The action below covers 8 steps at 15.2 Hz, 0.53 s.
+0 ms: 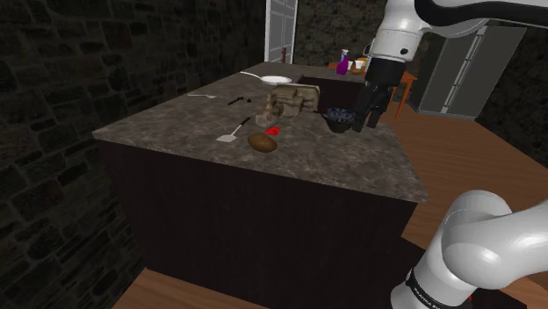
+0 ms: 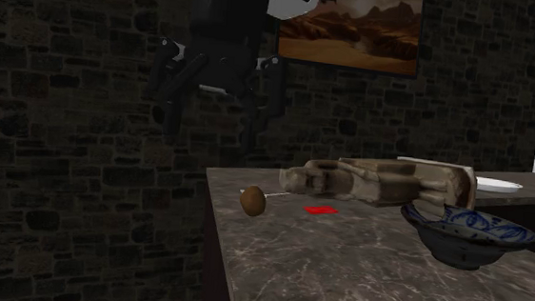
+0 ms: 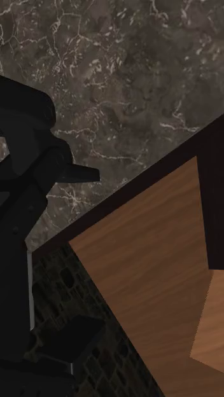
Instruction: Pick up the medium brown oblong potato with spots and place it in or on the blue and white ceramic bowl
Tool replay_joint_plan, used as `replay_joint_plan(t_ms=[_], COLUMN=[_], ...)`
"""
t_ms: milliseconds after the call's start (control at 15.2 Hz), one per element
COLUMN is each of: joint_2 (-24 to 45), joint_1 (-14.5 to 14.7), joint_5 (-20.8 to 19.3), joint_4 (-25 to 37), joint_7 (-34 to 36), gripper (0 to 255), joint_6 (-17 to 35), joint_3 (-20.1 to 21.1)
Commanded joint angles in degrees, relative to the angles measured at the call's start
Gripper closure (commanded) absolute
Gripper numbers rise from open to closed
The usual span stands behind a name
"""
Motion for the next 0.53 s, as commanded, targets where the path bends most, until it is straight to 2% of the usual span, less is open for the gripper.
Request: replay_joint_plan(t_ms=[0,462], joint_2=[0.00,12.50], joint_1=[0.00,1.34], joint_5=[0.00,-2.14], joint_4=[0.00,2.71], joint_7=[0.00,-2.04], gripper=[0,0], joint_6=[0.00,11.23], joint_3=[0.00,2.06])
